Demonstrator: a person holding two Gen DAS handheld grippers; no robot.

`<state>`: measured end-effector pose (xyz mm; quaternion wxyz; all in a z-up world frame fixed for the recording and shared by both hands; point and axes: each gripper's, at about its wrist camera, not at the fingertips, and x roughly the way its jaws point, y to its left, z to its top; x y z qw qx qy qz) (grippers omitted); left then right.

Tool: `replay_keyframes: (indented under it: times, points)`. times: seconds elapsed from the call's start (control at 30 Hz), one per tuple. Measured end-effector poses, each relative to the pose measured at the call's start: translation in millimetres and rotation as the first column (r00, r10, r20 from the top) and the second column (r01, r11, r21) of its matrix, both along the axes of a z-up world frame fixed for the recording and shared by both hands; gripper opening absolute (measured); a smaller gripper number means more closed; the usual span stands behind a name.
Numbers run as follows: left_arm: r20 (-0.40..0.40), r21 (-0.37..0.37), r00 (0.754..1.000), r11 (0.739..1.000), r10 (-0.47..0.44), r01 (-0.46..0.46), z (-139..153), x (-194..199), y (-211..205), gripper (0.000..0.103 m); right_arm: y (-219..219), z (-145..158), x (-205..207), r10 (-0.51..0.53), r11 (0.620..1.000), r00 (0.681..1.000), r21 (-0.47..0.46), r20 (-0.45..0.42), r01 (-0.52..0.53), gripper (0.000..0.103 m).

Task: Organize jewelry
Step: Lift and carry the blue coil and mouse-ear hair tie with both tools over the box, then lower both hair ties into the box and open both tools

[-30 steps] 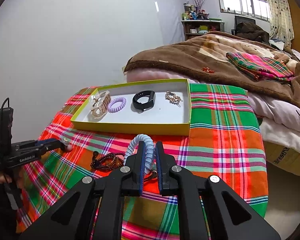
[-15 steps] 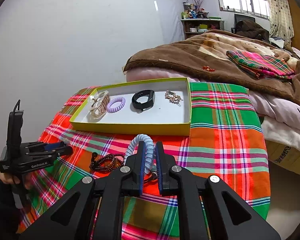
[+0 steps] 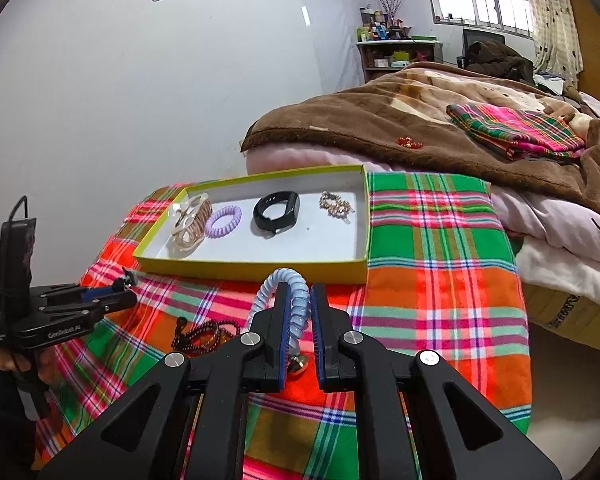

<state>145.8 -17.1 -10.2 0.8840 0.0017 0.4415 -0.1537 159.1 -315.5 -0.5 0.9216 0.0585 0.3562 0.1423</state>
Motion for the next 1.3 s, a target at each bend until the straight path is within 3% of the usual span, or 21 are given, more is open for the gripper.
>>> replay_keyframes:
  times: [0.23, 0.47, 0.7, 1.3]
  points:
    - [0.057, -0.031, 0.998, 0.999, -0.042, 0.044, 27.8, 13.8, -17.6, 0.023, -9.7, 7.1, 15.9, -0.031, 0.999, 0.999, 0.014, 0.012, 0.031, 0.01]
    - [0.055, -0.069, 0.995, 0.994, -0.078, 0.082, 36.7, 44.4, -40.3, 0.023, -14.3, 8.2, 42.0, -0.05, 0.999, 0.999, 0.011, 0.0, 0.05, 0.01]
    - [0.027, -0.1, 0.995, 0.99, -0.098, 0.1, 30.5, 71.9, -62.0, 0.023, -7.3, 7.1, 71.4, -0.055, 0.998, 0.998, -0.019, -0.018, 0.054, 0.01]
    - [-0.059, -0.06, 0.993, 0.994, -0.098, 0.094, -6.7, 104.9, -83.8, 0.023, 18.3, -28.7, 121.4, -0.027, 0.992, 0.992, -0.124, -0.125, 0.011, 0.01]
